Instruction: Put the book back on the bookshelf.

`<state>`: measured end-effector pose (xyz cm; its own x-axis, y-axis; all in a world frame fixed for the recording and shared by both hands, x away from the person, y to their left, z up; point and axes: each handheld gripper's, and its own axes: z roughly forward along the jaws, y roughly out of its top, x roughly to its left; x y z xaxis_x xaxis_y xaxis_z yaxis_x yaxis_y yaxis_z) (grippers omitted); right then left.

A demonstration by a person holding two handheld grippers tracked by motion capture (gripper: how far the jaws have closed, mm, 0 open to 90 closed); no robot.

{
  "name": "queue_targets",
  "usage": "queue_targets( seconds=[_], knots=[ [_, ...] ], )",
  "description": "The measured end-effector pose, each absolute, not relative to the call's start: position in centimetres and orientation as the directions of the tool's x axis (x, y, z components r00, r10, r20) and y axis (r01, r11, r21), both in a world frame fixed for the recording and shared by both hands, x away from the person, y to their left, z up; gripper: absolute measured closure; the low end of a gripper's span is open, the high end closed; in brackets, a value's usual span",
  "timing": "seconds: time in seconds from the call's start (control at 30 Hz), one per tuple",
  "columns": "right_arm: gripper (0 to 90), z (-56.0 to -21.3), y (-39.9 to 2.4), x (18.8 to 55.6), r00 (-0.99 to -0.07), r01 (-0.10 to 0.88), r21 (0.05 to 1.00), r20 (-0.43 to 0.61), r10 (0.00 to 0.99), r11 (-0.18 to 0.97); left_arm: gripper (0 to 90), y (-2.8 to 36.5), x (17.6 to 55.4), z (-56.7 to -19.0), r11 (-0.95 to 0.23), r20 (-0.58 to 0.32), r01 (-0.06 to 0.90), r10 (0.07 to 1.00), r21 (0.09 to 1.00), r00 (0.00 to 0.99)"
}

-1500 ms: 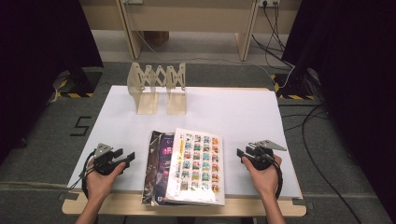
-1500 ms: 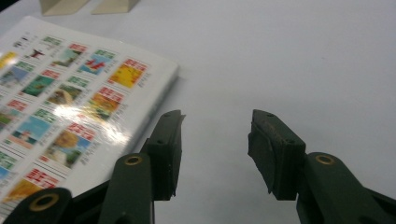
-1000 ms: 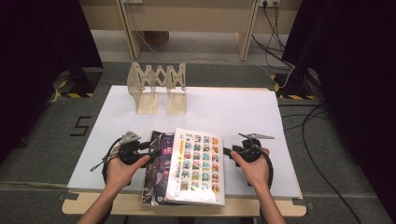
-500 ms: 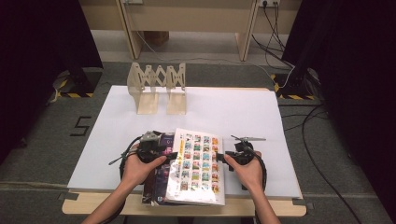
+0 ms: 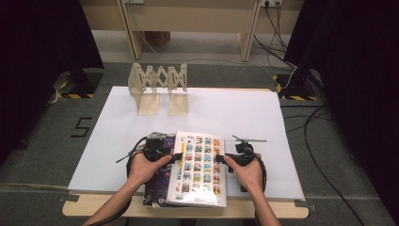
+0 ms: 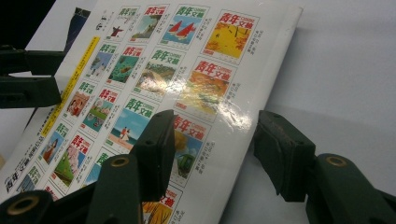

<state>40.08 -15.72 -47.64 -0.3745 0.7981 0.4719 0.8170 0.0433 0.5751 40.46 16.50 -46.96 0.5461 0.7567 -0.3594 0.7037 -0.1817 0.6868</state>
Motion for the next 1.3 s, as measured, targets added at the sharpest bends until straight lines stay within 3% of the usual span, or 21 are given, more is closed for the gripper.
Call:
queue_targets(
  seconds=[0.17,0.3,0.57,0.73,0.9,1.07,1.3],
  knots=[
    [48.1,-47.7,-15.5,39.9,-0.363,0.814,0.58,0.466,0.807,0.032,37.4,16.3,40.4,-47.1,-0.17,-0.376,0.71,0.752,0.683,0.542],
    [48.0,-47.7,-15.4,39.8,-0.359,0.812,0.583,0.462,0.811,0.028,49.3,16.5,40.1,-46.4,-0.13,-0.383,0.704,0.763,0.699,0.521],
    [48.0,-47.6,-15.3,39.8,-0.351,0.815,0.578,0.462,0.814,0.024,55.6,16.8,39.5,-45.7,-0.067,-0.45,0.705,0.726,0.707,0.52],
    [48.2,-47.6,-15.3,39.7,-0.341,0.818,0.574,0.464,0.818,0.015,64.2,17.1,38.8,-45.6,-0.064,-0.472,0.712,0.706,0.699,0.527],
    [48.2,-47.6,-15.2,39.7,-0.342,0.819,0.574,0.462,0.818,0.019,63.1,16.9,38.2,-45.9,-0.038,-0.505,0.733,0.7,0.679,0.504],
    [48.1,-47.5,-15.2,39.8,-0.341,0.819,0.573,0.46,0.82,0.019,56.4,16.6,38.2,-46.0,-0.049,-0.508,0.738,0.695,0.673,0.509],
    [48.0,-47.5,-15.2,39.8,-0.347,0.819,0.573,0.454,0.821,0.03,55.9,16.1,40.3,-46.0,-0.046,-0.528,0.76,0.691,0.649,0.493]
  ],
)
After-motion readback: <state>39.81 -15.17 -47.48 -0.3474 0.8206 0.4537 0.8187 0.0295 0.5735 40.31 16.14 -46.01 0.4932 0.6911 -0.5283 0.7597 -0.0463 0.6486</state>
